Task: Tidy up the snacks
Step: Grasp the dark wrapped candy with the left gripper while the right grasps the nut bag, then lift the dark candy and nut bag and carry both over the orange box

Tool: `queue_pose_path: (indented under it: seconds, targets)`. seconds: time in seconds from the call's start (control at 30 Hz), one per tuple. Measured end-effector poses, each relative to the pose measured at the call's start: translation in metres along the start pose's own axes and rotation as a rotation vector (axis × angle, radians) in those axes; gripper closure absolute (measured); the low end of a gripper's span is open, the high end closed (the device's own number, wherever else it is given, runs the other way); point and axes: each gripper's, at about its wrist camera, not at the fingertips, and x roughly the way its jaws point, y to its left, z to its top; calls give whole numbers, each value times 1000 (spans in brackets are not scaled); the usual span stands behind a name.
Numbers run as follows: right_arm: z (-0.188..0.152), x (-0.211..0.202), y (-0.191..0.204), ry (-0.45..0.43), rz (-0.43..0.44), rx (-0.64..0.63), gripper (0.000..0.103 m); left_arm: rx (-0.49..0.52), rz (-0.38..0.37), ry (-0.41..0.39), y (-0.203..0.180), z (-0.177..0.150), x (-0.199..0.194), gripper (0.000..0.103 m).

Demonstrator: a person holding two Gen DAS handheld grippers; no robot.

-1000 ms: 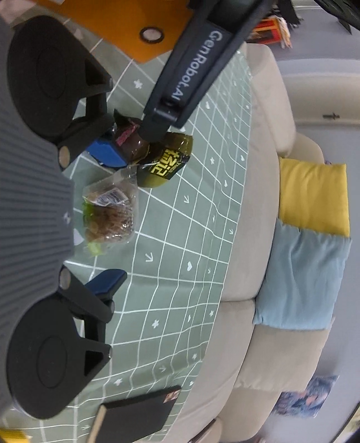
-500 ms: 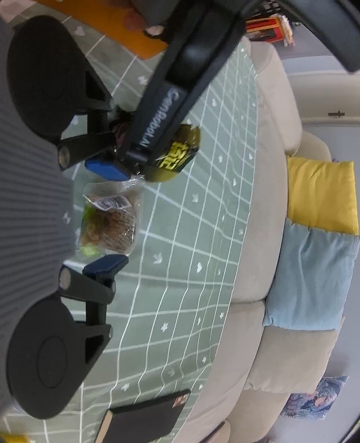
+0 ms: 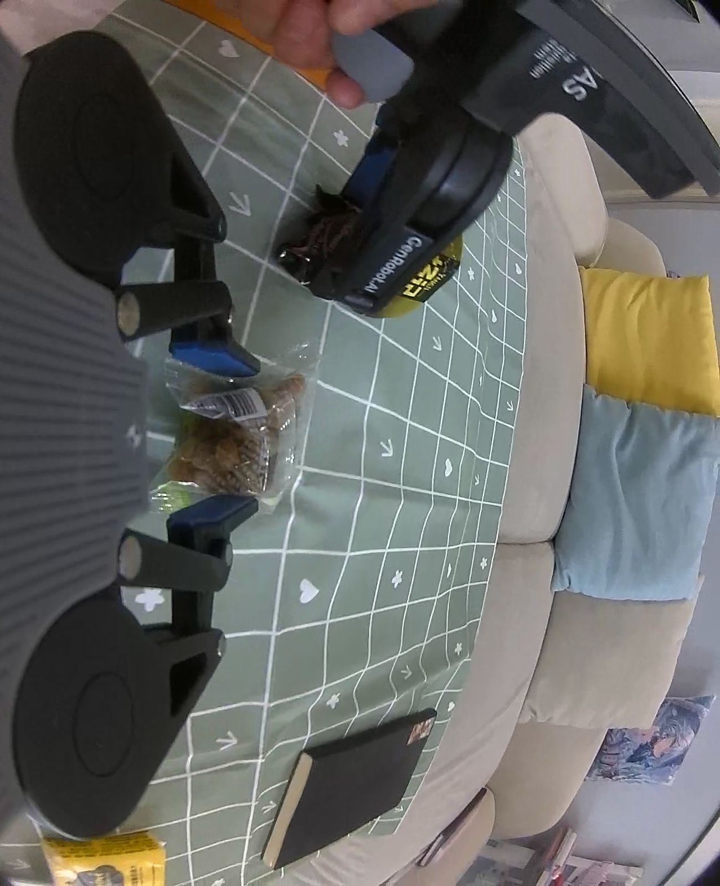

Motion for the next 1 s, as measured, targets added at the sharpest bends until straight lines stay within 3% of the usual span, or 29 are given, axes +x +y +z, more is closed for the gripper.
queue_pose_path:
  seconds: [0.17,0.53,1.0]
  targets:
    - [-11,-15,1,11,-7,13,60,46,21,28,-8,-11,-9,47]
    - [-43,-60,2,55,-4,45,62,121,-45,43,-29,-66,-41,50]
    - [-66,-116,7,65,25,82,63,48,-168,-91,-18,-115,-118,50]
